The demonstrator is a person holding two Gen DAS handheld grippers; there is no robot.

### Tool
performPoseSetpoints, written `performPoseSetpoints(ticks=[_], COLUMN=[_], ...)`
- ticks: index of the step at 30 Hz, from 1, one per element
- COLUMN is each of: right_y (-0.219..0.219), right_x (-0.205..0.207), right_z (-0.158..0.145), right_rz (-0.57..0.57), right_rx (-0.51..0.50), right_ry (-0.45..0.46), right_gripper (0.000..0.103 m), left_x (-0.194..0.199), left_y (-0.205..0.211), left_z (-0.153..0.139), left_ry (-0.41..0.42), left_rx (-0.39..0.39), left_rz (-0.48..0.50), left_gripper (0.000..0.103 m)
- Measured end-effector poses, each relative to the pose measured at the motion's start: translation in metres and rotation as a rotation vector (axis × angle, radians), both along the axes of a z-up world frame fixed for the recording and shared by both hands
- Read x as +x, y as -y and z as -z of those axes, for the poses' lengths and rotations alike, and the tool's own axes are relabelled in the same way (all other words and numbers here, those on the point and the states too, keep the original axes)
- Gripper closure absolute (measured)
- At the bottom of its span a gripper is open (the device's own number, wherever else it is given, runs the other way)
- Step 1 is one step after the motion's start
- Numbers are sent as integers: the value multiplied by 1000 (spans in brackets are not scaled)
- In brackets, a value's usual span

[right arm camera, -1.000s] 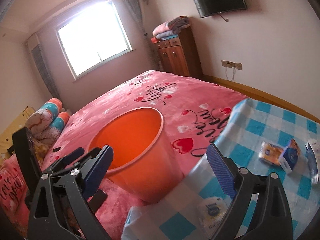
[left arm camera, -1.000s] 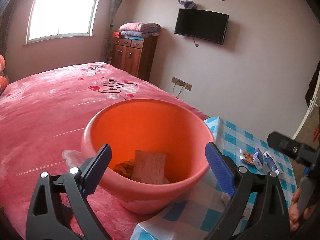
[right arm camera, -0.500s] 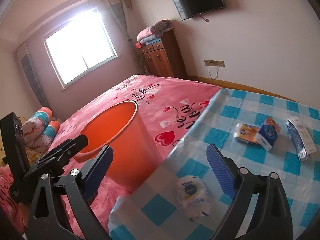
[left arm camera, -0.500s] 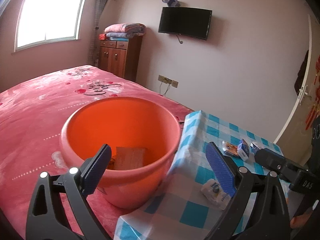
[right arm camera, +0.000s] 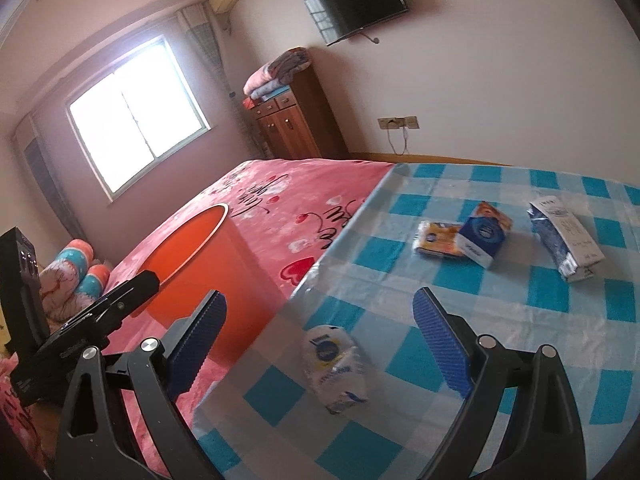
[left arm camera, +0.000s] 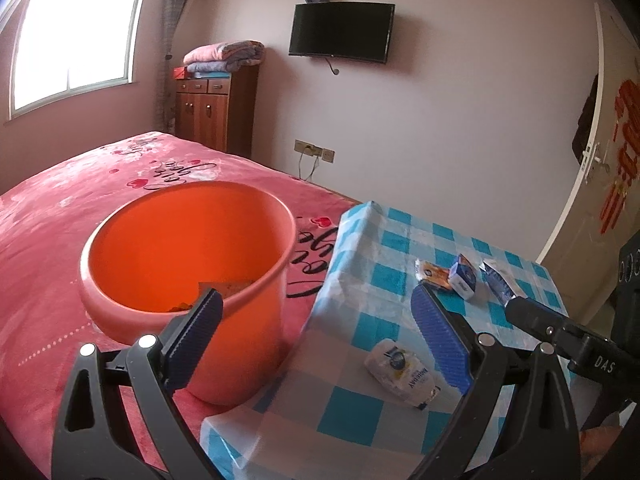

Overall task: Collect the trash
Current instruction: 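Move both open tools back over the checked cloth toward the remaining trash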

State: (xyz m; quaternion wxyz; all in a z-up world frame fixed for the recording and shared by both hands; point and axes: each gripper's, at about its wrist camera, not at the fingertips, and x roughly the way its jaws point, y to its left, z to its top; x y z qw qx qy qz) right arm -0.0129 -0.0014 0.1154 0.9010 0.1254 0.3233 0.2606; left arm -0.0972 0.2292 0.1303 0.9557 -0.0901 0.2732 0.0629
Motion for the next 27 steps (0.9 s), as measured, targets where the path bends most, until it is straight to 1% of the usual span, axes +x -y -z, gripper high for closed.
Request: performPoseSetpoints(ticks=[13,27], right_y=[37,92], right_x=[-4,5], right_z=[13,39], right_rz=[62,140], right_rx=[0,54], right_ry=[7,-32], right_gripper=[10,10], left_x=[9,27], left_y=[32,71], left_z=[12,22], left_ry=[-43,-84], left_rx=[31,79], left_rz=[47,102], left_gripper=[8,8])
